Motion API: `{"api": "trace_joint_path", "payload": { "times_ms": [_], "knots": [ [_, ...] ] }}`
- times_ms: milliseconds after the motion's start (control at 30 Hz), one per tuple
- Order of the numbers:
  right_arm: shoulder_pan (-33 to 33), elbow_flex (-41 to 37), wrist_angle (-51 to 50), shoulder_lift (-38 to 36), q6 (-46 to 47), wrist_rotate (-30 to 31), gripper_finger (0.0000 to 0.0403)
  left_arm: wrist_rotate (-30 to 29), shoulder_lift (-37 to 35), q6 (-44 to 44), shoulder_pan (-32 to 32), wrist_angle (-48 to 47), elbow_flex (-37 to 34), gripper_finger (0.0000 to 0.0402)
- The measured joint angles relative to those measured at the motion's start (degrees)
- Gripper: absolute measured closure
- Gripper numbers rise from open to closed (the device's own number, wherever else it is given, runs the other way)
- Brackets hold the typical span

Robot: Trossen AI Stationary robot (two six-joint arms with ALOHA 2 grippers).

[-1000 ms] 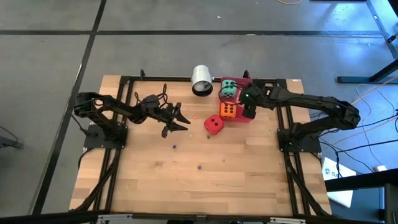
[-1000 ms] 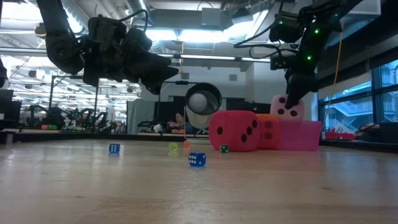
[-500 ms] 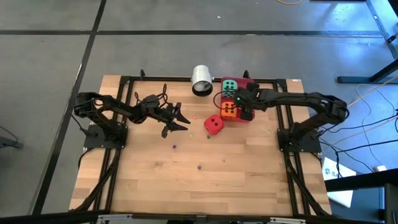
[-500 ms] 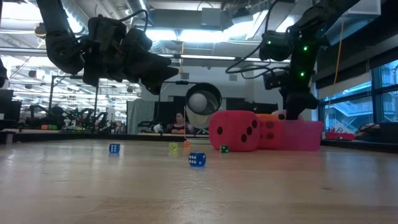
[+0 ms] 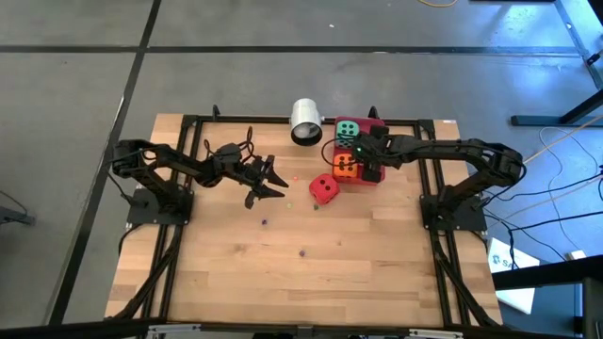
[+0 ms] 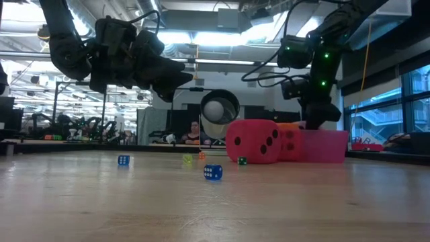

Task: Pick & Place Dice
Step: Put the big pink dice into the red bin

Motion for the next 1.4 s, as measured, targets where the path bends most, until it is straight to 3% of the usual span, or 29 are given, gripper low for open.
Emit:
{"api": "trace_joint_path", "payload": {
  "times_ms": [600,1000,1400],
  "knots": [
    [-0.57,0.00,0.29,-0.02,-1.51,1.79,0.0209,0.02,0.00,0.02,0.00,-0.17,0.00,0.0245],
    [-1.73,0.00,1.03,-0.02,-1.51,1.90,0.0159,2.96,0.00,-0.02,-0.02,-0.20,0.00,0.0245],
    [-1.73,0.00,1.08,-0.02,-1.51,-1.56,0.0155,3.10,0.00,-0.46,-0.02,-0.20,0.00,0.0245]
  ]
}}
